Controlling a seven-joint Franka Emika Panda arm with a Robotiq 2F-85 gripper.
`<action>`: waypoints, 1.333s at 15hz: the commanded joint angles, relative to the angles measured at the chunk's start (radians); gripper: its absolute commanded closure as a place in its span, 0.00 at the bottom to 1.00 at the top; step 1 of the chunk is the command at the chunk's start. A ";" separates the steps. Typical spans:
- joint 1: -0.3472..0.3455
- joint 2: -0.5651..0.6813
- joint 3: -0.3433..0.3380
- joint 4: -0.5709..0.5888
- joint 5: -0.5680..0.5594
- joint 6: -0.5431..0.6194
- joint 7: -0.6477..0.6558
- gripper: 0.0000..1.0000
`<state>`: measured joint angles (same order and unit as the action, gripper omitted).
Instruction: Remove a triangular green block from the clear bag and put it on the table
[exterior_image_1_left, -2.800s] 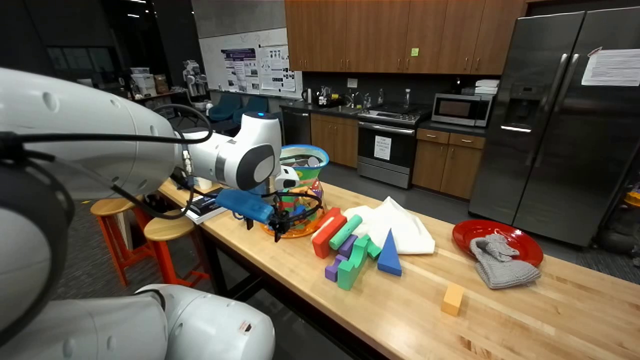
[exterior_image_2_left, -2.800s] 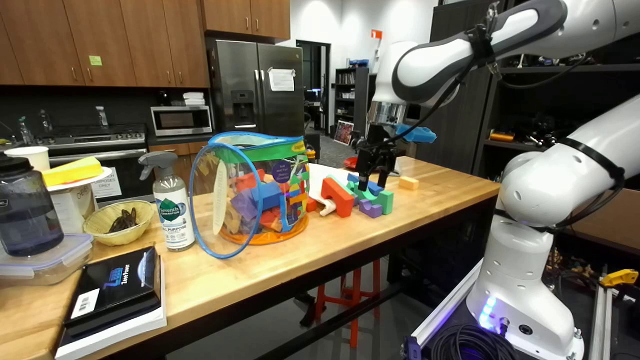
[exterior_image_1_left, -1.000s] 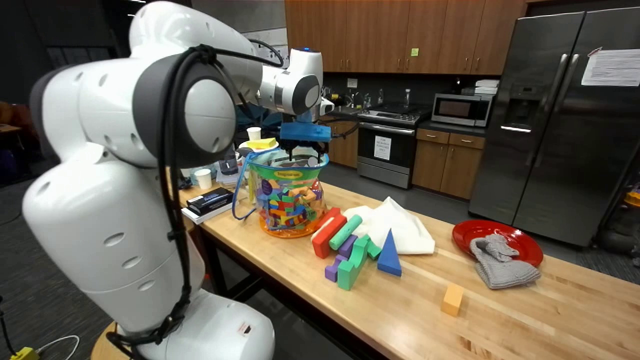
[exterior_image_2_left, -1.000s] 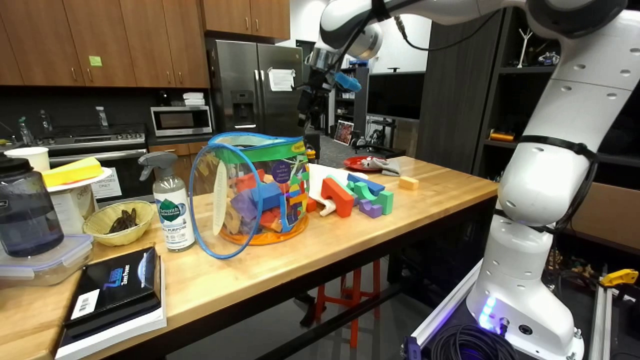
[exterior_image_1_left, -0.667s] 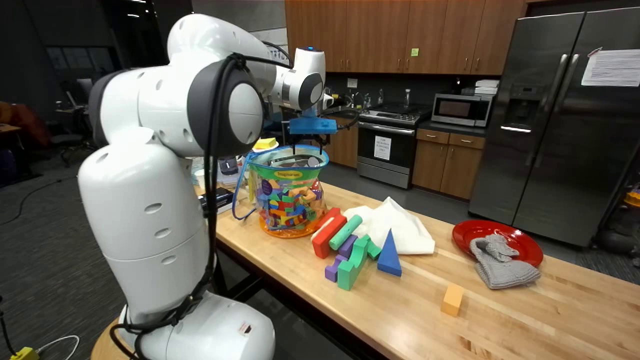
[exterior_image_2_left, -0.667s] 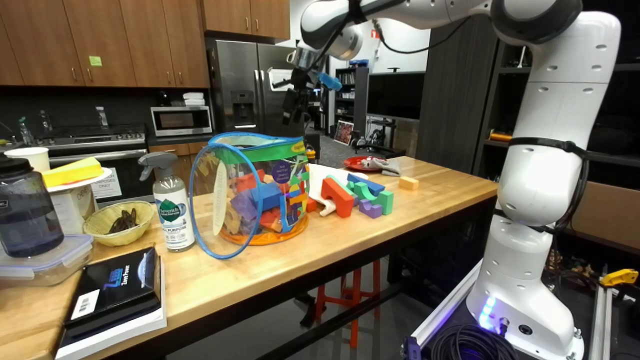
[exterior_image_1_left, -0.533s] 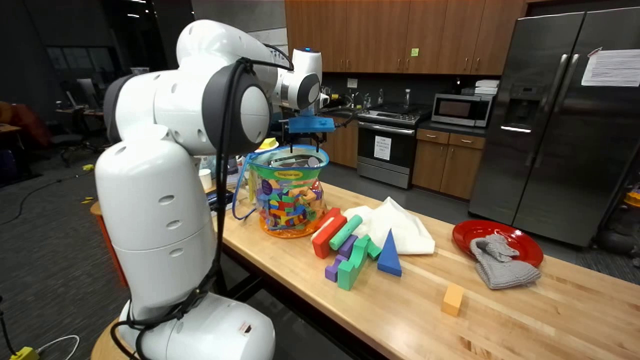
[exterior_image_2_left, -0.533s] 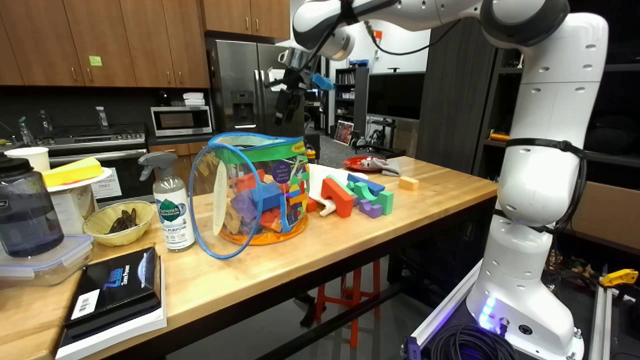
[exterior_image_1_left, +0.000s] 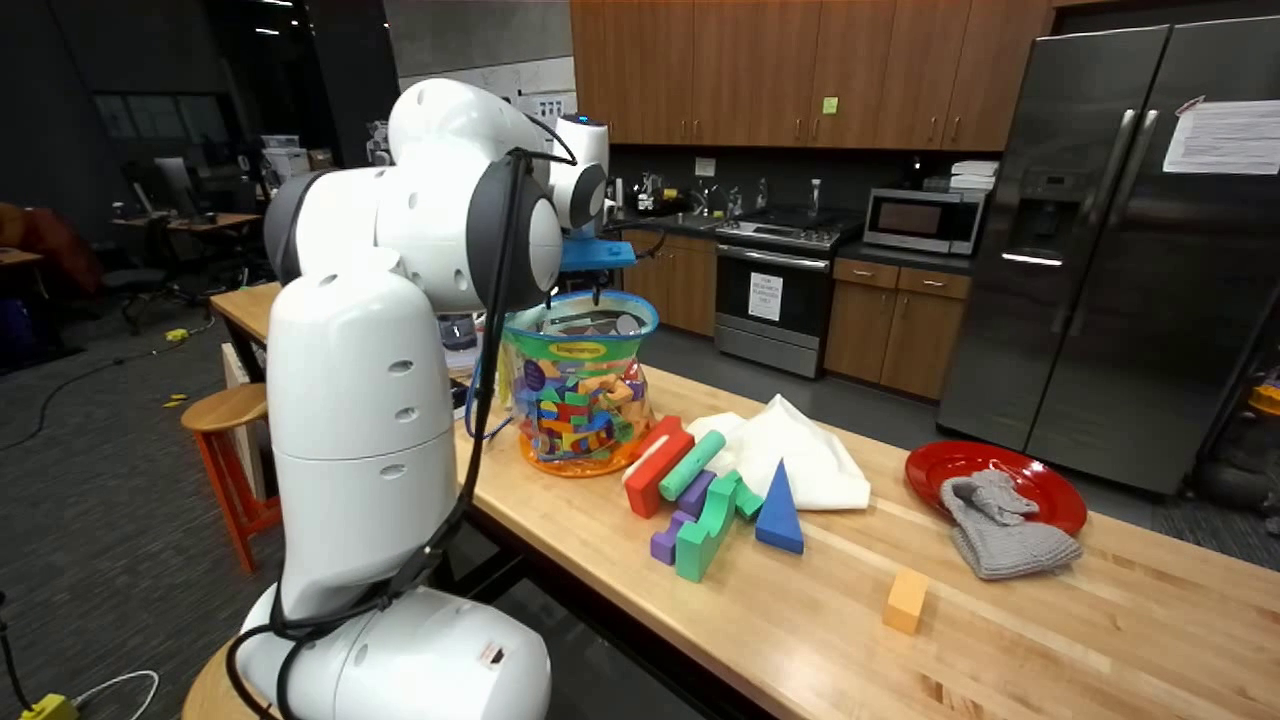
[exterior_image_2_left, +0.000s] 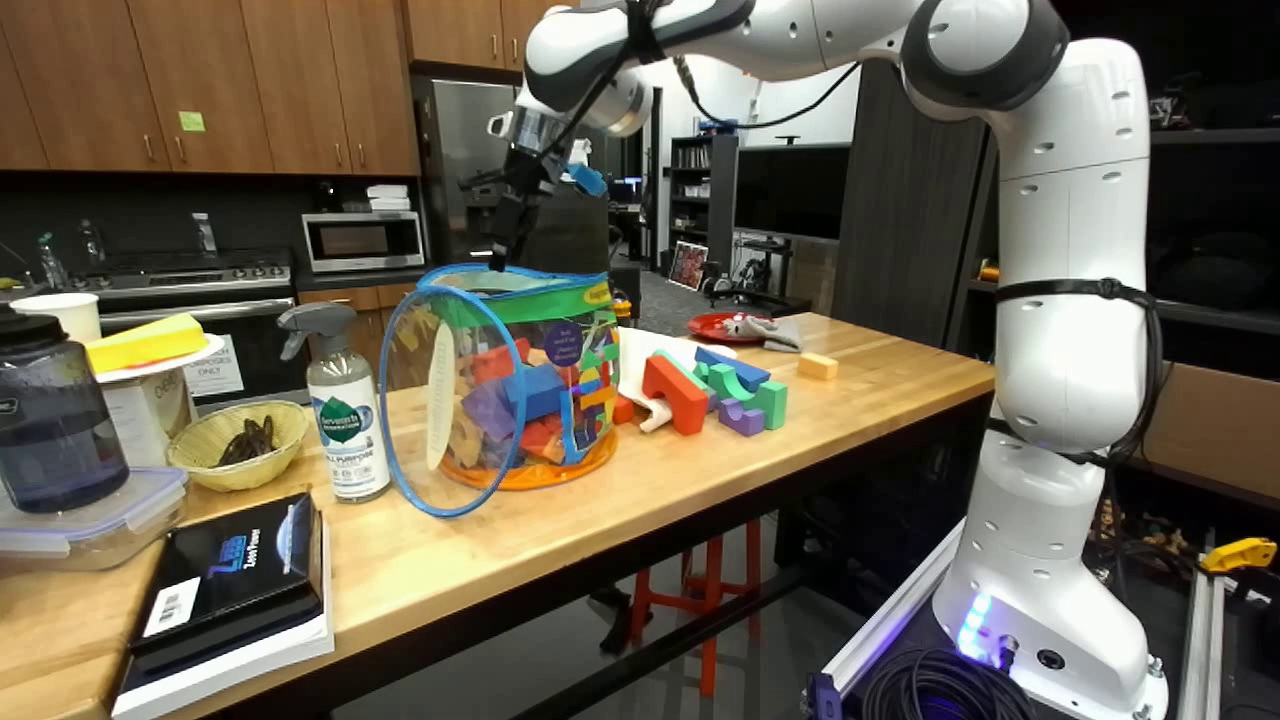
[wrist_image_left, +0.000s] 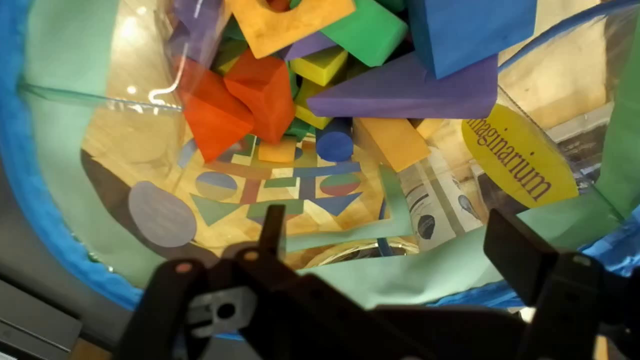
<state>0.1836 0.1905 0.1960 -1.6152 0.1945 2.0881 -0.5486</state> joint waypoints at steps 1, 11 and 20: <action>0.002 0.055 0.028 0.046 -0.025 -0.027 -0.022 0.00; -0.009 0.090 0.036 -0.016 -0.091 -0.048 -0.012 0.00; -0.054 0.041 0.012 -0.119 -0.098 -0.057 0.020 0.00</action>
<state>0.1415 0.2858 0.2156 -1.6781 0.1053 2.0333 -0.5491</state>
